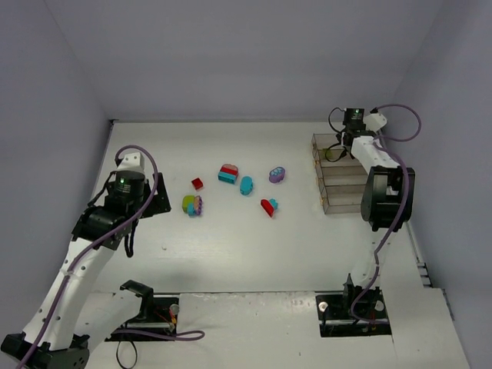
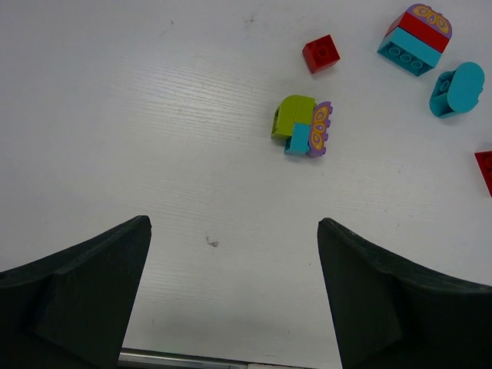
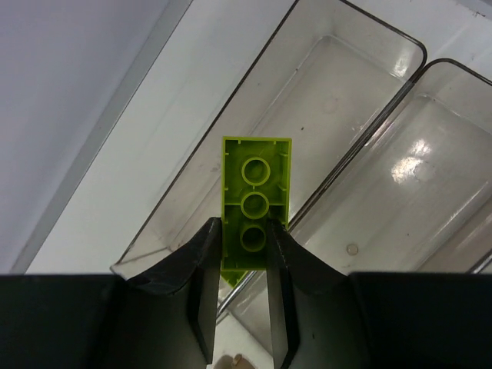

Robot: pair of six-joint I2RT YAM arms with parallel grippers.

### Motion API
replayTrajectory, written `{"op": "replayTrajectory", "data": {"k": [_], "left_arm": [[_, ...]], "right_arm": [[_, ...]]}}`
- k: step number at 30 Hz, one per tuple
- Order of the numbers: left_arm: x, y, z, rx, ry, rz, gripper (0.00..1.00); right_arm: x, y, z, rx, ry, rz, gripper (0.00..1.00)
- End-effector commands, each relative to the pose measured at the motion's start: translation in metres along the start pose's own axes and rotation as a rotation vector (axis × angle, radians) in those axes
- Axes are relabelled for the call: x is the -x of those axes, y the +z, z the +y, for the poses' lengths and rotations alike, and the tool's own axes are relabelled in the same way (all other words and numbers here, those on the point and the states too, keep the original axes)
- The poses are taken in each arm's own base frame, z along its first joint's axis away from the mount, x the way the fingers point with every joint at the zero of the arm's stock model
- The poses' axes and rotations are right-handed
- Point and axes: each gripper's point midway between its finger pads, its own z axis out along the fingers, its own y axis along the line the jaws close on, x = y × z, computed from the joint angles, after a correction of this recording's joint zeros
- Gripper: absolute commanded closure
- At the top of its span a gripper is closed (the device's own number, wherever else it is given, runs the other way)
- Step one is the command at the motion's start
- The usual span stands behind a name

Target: Sort the legos into containers by color

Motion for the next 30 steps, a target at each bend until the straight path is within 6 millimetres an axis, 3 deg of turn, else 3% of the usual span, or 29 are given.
{"op": "replayTrajectory", "data": {"k": [1,5,12,22,27,29,30], "left_arm": [[0.012,-0.002,0.000,0.014,-0.021,-0.038,0.17],[0.012,0.000,0.000,0.019,-0.029,-0.035,0.17],[0.012,0.002,-0.001,0.025,-0.030,-0.028,0.17],[0.012,0.005,-0.002,0.021,-0.021,-0.025,0.17],[0.013,0.004,-0.003,0.013,-0.017,-0.025,0.17],[0.013,0.005,-0.005,0.005,-0.018,-0.026,0.17],[0.013,0.005,-0.006,0.002,-0.020,-0.026,0.17]], "right_arm": [[0.037,-0.005,0.025,0.048,0.118,-0.081,1.00],[0.035,0.005,0.027,0.046,0.136,-0.077,0.94],[0.031,0.012,0.026,0.045,0.155,-0.061,0.67],[0.030,0.010,0.029,0.074,0.118,-0.037,0.55],[0.035,-0.013,0.056,0.207,-0.012,-0.039,0.56],[0.038,-0.030,0.071,0.288,-0.081,-0.049,0.57],[0.026,-0.049,0.088,0.396,-0.223,-0.025,0.57]]}}
